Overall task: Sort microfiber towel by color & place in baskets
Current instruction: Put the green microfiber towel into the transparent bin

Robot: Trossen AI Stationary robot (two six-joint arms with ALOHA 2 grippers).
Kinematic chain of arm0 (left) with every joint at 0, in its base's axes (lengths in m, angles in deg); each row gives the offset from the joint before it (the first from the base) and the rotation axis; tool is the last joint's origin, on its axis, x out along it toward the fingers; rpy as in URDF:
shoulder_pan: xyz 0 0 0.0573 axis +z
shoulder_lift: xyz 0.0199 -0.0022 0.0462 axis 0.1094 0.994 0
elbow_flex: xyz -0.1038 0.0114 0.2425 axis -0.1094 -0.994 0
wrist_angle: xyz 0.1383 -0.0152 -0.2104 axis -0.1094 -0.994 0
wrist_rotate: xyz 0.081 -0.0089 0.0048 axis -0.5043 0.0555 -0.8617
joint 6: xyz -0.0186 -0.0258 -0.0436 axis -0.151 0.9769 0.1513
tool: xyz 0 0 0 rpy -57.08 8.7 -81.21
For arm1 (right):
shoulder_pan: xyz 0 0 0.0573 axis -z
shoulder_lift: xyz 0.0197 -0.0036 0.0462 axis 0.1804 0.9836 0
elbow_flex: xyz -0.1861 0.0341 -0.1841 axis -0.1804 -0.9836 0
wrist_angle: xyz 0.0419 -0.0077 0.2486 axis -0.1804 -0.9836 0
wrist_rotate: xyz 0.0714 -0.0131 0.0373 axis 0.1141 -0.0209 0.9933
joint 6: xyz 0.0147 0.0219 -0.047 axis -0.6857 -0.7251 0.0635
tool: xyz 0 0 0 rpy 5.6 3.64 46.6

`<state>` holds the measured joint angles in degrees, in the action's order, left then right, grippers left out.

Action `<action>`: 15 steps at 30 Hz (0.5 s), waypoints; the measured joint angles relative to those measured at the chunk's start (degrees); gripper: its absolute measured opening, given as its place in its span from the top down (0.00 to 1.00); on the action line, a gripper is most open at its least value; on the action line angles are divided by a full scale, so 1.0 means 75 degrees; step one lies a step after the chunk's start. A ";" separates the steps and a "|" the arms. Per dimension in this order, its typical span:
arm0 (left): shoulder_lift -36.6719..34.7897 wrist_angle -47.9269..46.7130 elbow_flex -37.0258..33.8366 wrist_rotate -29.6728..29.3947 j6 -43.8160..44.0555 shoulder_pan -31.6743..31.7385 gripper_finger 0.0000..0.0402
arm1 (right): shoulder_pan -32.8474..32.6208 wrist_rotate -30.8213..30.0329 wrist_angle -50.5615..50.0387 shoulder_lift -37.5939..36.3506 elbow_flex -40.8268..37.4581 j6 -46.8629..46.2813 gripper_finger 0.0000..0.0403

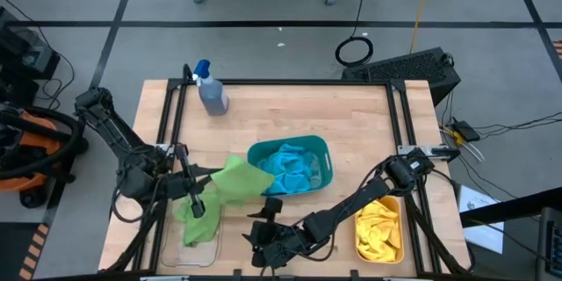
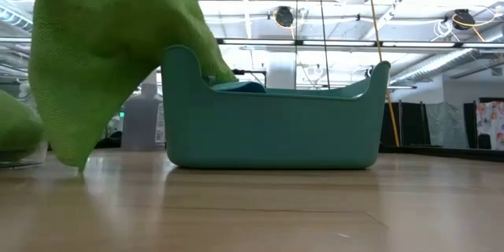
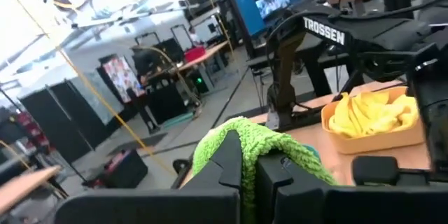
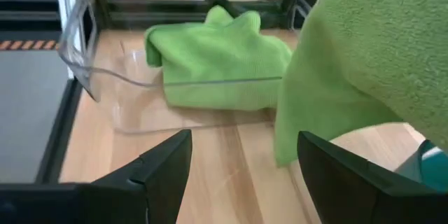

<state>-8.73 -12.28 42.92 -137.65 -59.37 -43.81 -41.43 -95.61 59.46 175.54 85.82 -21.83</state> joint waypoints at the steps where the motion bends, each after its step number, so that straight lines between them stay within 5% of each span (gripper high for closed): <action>1: 0.0005 0.0096 0.0000 0.0022 -0.0102 0.0016 0.99 | 0.0016 -0.0045 0.0081 0.0034 0.0001 0.0004 0.38; 3: -0.0001 0.0289 0.0002 0.0379 -0.0356 0.0092 0.99 | 0.0033 -0.0291 0.0341 0.0086 0.0003 0.0157 0.38; 9: -0.0005 0.1423 0.0040 0.3481 -0.1436 0.0494 0.99 | 0.0260 -0.1625 0.1520 0.0093 0.0003 0.0398 0.38; 15: -0.0004 0.1420 0.0323 0.3612 -0.1658 0.0848 0.99 | 0.0461 -0.2051 0.2092 0.0090 0.0003 0.0815 0.38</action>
<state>-8.76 -1.63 45.34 -110.56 -71.81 -37.46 -37.98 -110.99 75.15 176.21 85.84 -15.71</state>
